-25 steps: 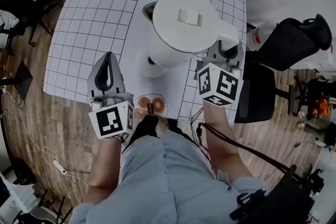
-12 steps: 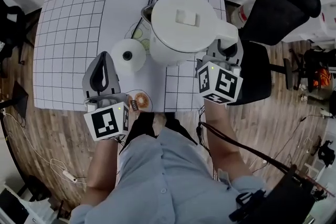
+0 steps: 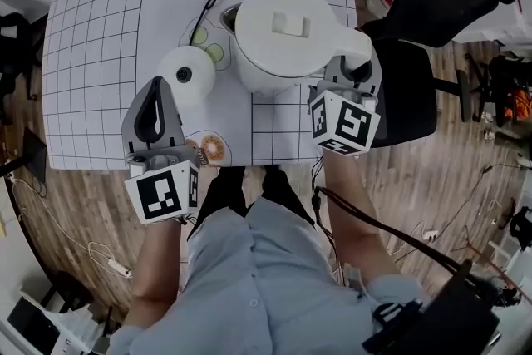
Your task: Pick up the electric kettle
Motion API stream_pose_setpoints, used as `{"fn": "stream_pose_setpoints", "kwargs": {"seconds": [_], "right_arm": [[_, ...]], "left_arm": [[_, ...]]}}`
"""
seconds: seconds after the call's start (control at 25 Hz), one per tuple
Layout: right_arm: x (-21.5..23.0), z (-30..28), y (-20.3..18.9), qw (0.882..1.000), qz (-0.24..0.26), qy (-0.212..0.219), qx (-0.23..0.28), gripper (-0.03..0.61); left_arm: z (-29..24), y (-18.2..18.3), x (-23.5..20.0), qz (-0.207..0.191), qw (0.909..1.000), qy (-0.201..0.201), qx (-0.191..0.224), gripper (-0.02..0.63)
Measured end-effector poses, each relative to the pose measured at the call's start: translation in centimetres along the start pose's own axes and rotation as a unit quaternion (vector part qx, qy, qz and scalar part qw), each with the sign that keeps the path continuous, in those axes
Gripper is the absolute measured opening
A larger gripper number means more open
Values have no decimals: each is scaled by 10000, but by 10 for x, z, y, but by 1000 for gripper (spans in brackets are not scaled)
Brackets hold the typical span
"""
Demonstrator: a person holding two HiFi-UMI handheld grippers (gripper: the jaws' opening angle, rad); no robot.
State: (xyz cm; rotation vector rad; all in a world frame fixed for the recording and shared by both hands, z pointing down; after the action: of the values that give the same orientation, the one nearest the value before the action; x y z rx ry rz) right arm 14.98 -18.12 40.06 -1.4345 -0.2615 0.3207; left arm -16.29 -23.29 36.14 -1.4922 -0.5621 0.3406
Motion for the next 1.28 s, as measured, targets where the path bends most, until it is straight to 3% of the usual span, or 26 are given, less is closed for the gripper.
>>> {"fn": "stream_pose_setpoints", "kwargs": {"seconds": [0.28,0.72,1.04,1.28], "right_arm": [[7,4,-25,10000,-58,56,-48,104],[14,17,-34,9983,-179,421,365,107],[16,19,-36,9994,-187,262,153,163],[13,37,-57,9990,228,349,-176,183]], "left_arm": [[1,-6,3,-121,9997,-18,-211,-2],[-5,-7,14,-215,9994,-71,-269,-2],[0,-4,15,-270,9993,-20,-256,-2],[4,0,20,-269,9994,-41,-210,-2]]}}
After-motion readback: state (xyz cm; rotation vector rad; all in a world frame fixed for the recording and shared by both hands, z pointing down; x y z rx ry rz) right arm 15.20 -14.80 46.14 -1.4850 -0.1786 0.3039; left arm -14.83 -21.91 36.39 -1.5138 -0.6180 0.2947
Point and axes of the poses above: the fingertips, and each gripper's own axes: z backward along the fingers, x to its right, y out of its top, the point moved 7 cm from there along z, backward along the fingers, and after that the axes turned 9 degrees about x, right-handed, at the moved point
